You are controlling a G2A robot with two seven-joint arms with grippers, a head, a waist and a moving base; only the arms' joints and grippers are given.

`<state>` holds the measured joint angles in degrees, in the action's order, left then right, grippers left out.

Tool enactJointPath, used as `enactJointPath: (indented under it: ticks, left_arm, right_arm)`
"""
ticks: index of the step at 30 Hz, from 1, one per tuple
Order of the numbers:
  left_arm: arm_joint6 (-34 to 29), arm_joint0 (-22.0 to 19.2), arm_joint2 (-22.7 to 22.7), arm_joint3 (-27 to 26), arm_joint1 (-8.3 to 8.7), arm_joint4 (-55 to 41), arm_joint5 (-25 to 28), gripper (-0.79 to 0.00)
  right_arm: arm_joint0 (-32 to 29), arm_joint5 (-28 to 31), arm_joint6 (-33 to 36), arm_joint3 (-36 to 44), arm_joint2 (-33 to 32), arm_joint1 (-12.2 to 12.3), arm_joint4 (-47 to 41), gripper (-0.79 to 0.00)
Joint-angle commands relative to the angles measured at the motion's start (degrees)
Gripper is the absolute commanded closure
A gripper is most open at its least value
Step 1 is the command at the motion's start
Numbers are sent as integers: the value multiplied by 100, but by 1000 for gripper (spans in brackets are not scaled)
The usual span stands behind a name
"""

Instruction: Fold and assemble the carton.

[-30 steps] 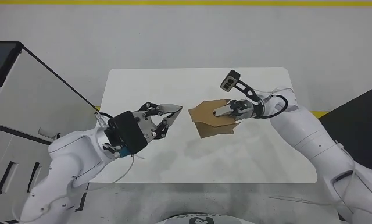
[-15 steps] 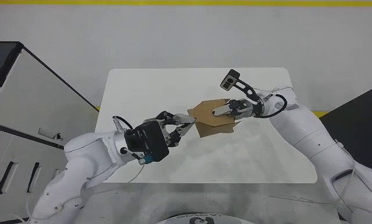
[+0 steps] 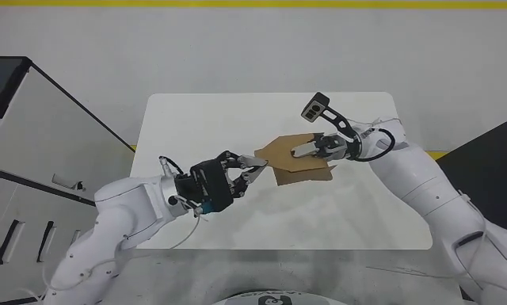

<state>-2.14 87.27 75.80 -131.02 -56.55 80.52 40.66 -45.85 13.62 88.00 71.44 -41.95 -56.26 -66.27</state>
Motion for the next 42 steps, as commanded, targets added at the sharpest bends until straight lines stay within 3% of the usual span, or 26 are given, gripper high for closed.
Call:
enactJointPath:
  ticks: [1,25,42]
  left_arm:
    - [-1,3,14,34,2,-57,30,0]
    - [147,-213,-221,218,-3,-274,368,0]
    - [391,-39,33,242,30,-128,302,0]
  right_arm:
    - [10,23,0,21,13,8,-18,0]
    - [226,266,0,465,380,125,-289,0]
    - [717,239,0,510,1061,279,-739,0]
